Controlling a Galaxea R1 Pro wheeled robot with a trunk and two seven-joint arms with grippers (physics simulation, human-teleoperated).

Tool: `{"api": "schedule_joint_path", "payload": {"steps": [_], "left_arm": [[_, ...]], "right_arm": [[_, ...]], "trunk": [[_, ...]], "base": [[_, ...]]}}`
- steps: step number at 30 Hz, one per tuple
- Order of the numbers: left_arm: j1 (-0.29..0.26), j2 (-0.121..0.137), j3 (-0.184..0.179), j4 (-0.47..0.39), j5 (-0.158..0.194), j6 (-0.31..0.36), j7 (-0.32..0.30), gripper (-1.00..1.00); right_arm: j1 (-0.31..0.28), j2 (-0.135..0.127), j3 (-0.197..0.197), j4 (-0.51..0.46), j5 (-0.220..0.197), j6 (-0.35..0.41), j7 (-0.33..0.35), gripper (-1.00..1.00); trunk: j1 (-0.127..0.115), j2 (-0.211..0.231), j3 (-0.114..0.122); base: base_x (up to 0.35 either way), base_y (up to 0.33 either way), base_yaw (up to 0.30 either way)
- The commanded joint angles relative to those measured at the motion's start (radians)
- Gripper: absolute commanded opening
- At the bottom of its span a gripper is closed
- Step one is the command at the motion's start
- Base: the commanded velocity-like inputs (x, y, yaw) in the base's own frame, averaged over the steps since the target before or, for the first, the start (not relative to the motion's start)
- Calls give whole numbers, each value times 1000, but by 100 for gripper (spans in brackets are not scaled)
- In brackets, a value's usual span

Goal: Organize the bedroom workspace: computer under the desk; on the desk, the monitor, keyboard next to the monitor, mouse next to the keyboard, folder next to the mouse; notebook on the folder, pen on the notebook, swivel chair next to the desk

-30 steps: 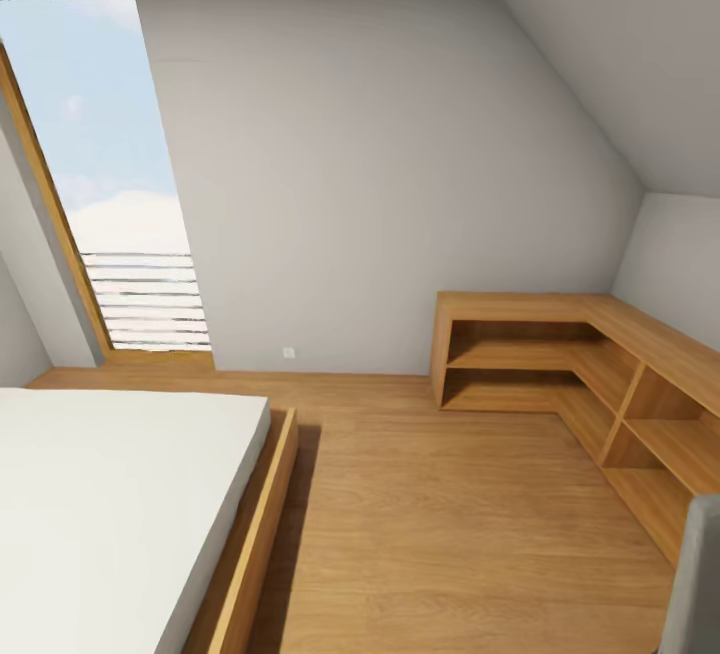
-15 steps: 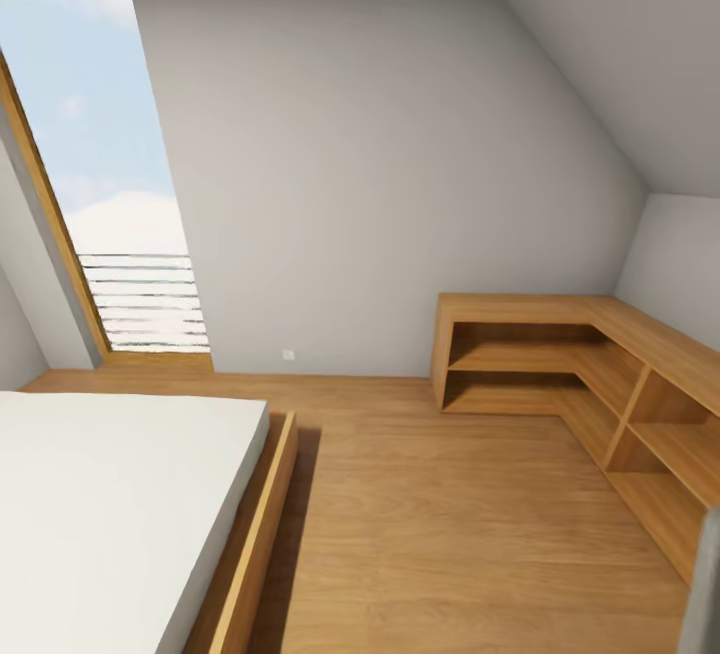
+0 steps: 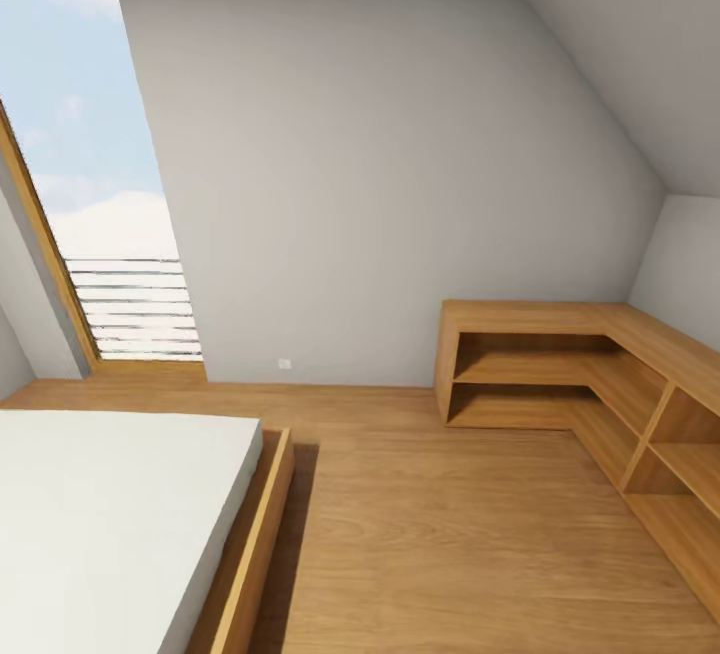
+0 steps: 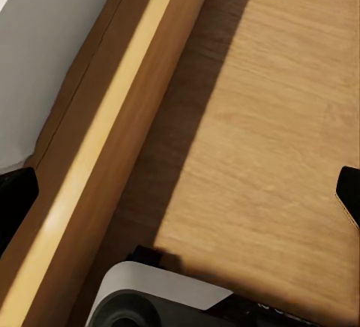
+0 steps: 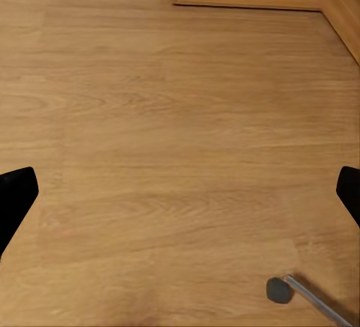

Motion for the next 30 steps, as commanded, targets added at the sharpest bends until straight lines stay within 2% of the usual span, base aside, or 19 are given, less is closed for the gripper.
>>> {"api": "schedule_joint_path", "payload": {"steps": [1,30], "left_arm": [[0,1,-8,-2,9,-4,7,100],[0,3,-8,-2,10,-2,7,100]], "right_arm": [[-1,0,8,1,3,0,-10,100],[-1,0,8,1,3,1,-10,100]], "trunk": [[1,-1,-1],[1,-1,-1]], "base": [[328,0,0],[328,-5,0]]}}
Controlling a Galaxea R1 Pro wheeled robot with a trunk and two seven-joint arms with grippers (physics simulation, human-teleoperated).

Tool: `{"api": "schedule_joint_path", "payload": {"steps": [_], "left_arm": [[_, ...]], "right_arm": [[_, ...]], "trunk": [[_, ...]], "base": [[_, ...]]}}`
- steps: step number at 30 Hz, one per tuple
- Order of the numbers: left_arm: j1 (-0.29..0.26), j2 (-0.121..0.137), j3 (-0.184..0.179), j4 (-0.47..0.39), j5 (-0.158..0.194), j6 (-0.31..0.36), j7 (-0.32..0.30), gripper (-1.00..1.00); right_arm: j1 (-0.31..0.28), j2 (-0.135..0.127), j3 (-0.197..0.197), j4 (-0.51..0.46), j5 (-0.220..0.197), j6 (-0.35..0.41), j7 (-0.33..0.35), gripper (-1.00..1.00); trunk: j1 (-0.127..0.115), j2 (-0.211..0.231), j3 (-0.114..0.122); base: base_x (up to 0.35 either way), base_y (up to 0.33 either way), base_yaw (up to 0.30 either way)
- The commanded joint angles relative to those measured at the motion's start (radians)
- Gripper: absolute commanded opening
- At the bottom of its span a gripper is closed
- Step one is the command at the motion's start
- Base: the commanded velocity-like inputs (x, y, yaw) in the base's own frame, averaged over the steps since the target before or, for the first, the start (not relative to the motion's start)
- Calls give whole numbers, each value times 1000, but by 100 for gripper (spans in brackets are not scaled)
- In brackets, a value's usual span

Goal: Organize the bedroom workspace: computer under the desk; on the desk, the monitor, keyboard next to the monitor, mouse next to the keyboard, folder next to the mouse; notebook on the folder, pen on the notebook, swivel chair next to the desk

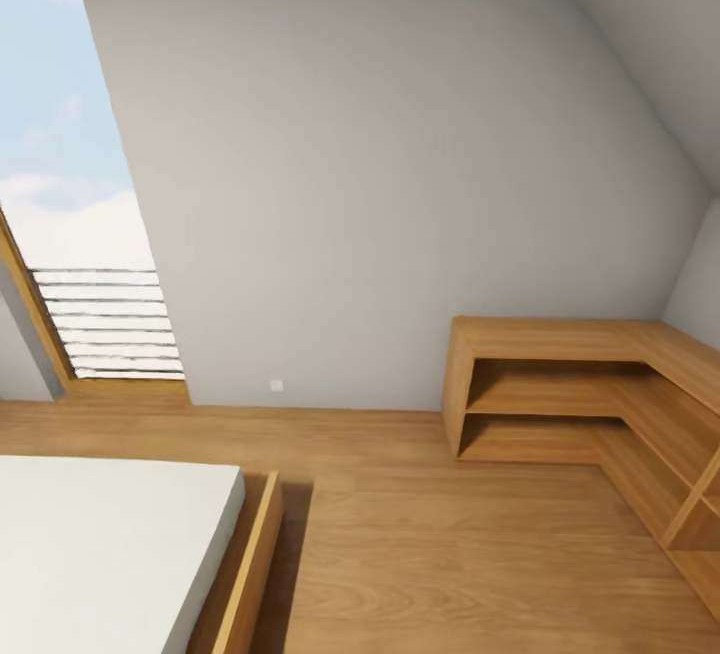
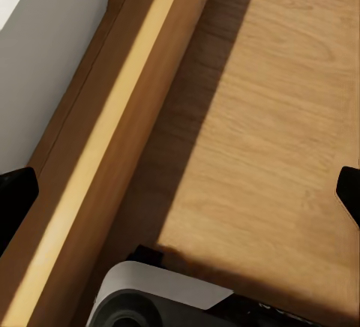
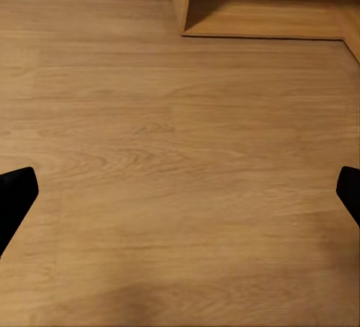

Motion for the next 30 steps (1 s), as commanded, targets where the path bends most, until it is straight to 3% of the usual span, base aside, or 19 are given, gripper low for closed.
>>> {"api": "schedule_joint_path", "payload": {"steps": [1,23,30], "left_arm": [[0,1,-8,-2,9,-4,8,100],[0,1,-8,-2,9,-3,8,100],[0,1,-8,-2,9,-3,8,100]], "right_arm": [[-1,0,8,1,3,0,-10,100],[-1,0,8,1,3,0,-9,100],[-1,0,8,1,3,0,12,100]], "trunk": [[1,-1,-1],[1,-1,-1],[1,-1,-1]], "base": [[328,-61,0],[328,-73,-1],[328,-75,-114]]}}
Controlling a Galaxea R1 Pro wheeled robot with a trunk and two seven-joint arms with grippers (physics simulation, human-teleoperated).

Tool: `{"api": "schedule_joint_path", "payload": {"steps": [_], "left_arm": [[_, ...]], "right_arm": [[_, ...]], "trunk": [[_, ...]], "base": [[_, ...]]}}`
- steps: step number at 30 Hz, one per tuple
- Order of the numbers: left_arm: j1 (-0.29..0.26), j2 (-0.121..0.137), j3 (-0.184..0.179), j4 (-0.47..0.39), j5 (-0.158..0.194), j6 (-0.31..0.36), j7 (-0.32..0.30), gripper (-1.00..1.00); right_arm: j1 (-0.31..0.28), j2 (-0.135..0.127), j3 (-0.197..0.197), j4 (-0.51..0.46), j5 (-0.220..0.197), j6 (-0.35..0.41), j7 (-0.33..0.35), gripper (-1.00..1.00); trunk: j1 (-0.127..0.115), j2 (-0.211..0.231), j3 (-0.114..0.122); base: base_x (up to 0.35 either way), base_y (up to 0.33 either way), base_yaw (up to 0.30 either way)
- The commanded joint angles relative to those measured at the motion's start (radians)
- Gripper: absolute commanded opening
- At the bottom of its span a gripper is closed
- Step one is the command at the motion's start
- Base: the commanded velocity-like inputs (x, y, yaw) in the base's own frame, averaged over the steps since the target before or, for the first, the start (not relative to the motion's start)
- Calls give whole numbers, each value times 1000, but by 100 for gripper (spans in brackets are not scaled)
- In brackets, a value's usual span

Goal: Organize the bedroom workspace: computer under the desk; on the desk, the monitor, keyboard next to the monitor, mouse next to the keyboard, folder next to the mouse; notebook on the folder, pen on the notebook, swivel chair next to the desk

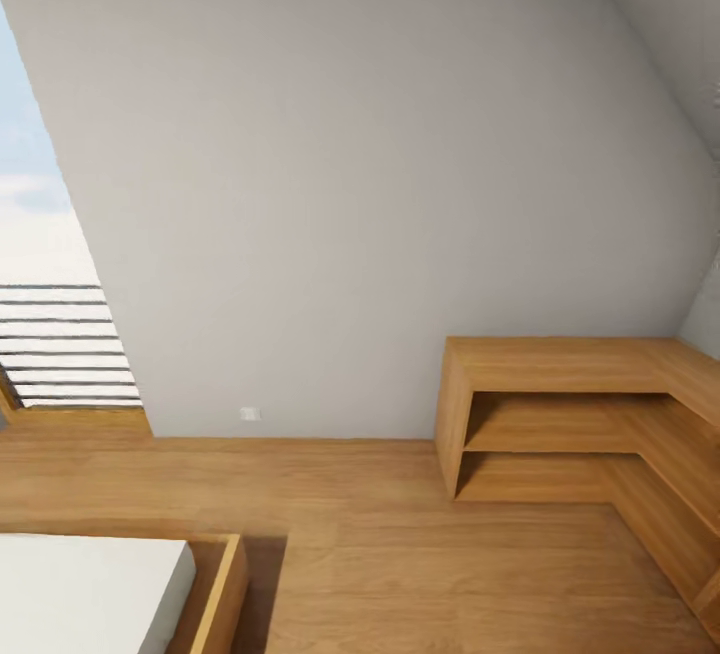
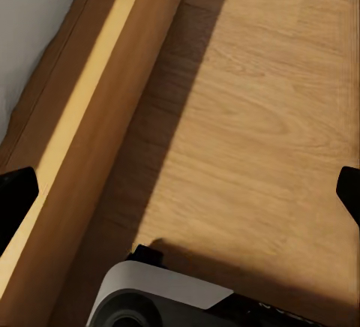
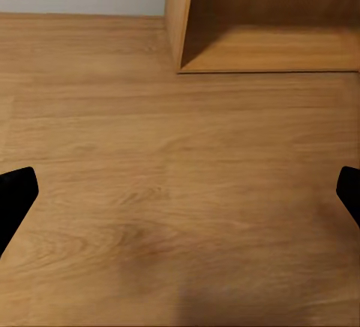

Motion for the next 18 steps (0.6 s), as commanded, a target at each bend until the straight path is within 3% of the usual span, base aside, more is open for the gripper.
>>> {"api": "schedule_joint_path", "payload": {"steps": [1,10,18], "left_arm": [[0,1,-8,-2,9,-4,8,100],[0,1,-8,-1,9,-5,8,100],[0,1,-8,-2,9,-6,8,100]], "right_arm": [[-1,0,7,1,3,0,-9,100],[-1,0,7,1,3,0,-1,100],[-1,0,7,2,3,0,-1,100]], "trunk": [[1,-1,-1],[1,-1,-1],[1,-1,-1]], "base": [[328,-75,-199],[299,-73,-244],[61,-20,-259]]}}
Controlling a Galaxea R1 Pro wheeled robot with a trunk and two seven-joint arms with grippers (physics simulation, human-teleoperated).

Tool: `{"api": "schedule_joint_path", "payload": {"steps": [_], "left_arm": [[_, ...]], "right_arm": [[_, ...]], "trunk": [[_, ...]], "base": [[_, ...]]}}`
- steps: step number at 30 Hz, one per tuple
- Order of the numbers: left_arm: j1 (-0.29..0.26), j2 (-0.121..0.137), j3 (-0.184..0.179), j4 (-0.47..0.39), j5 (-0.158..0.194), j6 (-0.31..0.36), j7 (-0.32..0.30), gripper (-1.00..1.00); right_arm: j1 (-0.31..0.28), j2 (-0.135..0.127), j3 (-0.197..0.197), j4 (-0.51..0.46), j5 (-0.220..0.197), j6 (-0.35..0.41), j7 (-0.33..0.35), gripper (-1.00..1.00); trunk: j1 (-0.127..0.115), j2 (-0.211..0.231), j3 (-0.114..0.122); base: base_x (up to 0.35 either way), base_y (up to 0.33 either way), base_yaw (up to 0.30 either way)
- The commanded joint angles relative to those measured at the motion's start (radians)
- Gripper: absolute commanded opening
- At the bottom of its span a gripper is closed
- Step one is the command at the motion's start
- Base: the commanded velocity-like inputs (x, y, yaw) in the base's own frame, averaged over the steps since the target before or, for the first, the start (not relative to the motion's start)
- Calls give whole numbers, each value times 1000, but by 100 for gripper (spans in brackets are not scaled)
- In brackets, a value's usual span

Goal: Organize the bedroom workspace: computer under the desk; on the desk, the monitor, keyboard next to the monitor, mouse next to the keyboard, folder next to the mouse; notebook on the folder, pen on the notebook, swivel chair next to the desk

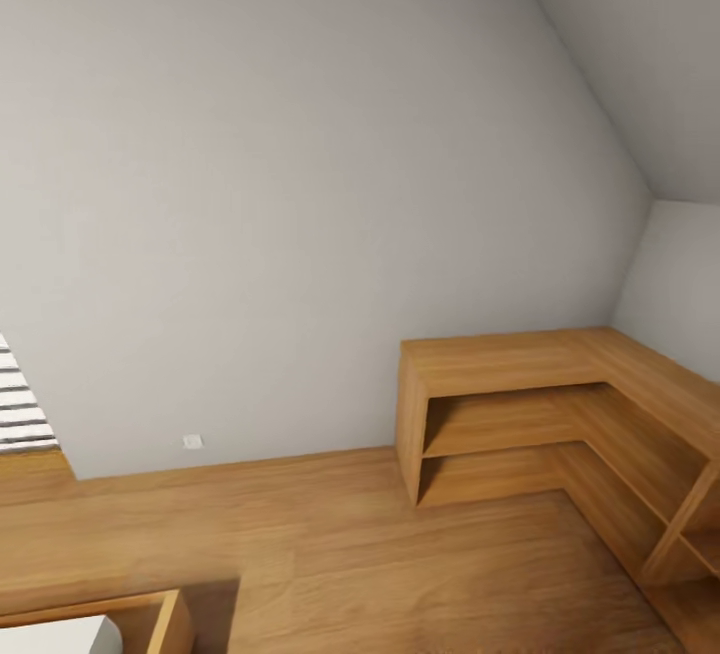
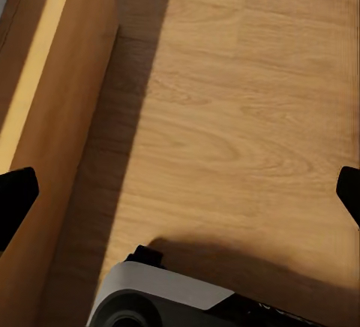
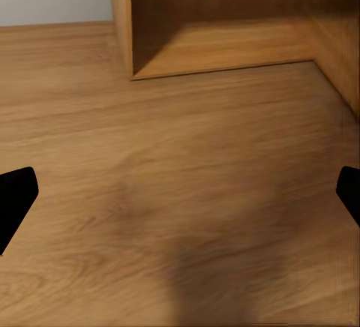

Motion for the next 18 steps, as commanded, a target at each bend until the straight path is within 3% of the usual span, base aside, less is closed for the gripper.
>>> {"api": "schedule_joint_path", "payload": {"steps": [1,18], "left_arm": [[0,1,-8,-2,9,-4,8,100],[0,1,-8,-2,9,-4,8,100]], "right_arm": [[-1,0,8,1,3,-1,-11,100],[-1,0,8,1,3,-1,-10,100]], "trunk": [[0,-1,-1],[0,-1,-1]], "base": [[8,-3,-260],[2,-1,-261]]}}
